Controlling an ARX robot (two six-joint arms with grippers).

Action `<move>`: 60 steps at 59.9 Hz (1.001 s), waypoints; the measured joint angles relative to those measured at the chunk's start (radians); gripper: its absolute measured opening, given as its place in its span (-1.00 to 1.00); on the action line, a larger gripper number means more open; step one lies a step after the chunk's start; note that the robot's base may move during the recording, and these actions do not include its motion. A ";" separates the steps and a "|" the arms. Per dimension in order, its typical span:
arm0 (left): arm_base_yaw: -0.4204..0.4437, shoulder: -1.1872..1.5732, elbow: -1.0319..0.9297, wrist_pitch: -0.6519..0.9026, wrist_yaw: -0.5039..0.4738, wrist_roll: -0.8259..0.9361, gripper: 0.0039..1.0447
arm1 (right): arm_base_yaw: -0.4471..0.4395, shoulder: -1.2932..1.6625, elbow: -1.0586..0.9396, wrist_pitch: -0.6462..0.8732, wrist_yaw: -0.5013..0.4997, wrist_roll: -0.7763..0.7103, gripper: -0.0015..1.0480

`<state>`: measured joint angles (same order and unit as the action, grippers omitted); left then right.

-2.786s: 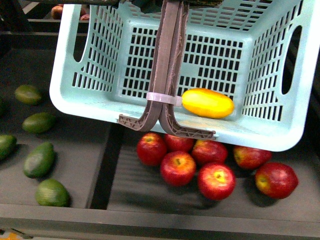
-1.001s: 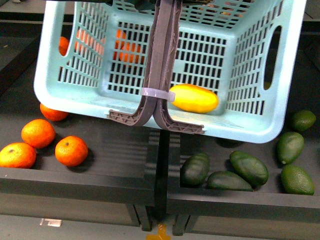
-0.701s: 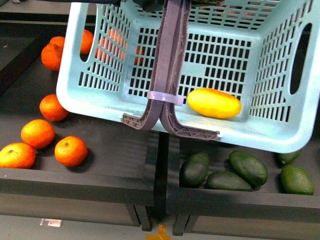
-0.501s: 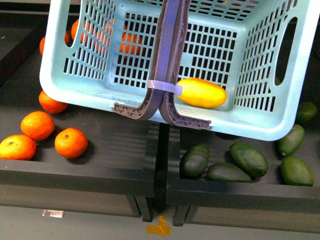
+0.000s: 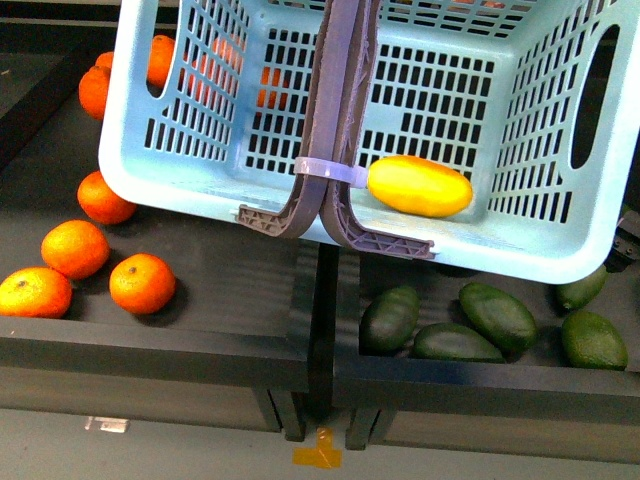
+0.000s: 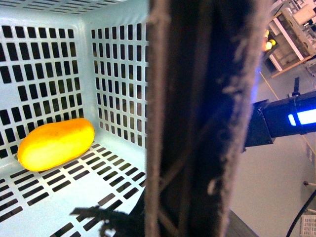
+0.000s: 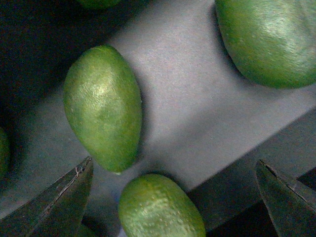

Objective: Pick mango and avocado into basket

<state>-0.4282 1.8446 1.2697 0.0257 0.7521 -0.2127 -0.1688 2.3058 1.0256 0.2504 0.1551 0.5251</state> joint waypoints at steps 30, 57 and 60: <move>0.000 0.000 0.000 0.000 -0.012 0.000 -0.91 | 0.027 0.169 0.192 -0.007 -0.025 0.014 0.83; 0.000 0.000 0.000 0.000 -0.005 0.000 -0.91 | 0.055 0.260 0.268 0.002 -0.024 0.026 0.83; 0.000 0.000 0.000 0.000 -0.006 0.000 -0.91 | 0.056 0.261 0.269 0.013 -0.024 0.029 0.69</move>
<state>-0.4282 1.8446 1.2697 0.0257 0.7464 -0.2127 -0.1131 2.5671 1.2949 0.2638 0.1310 0.5537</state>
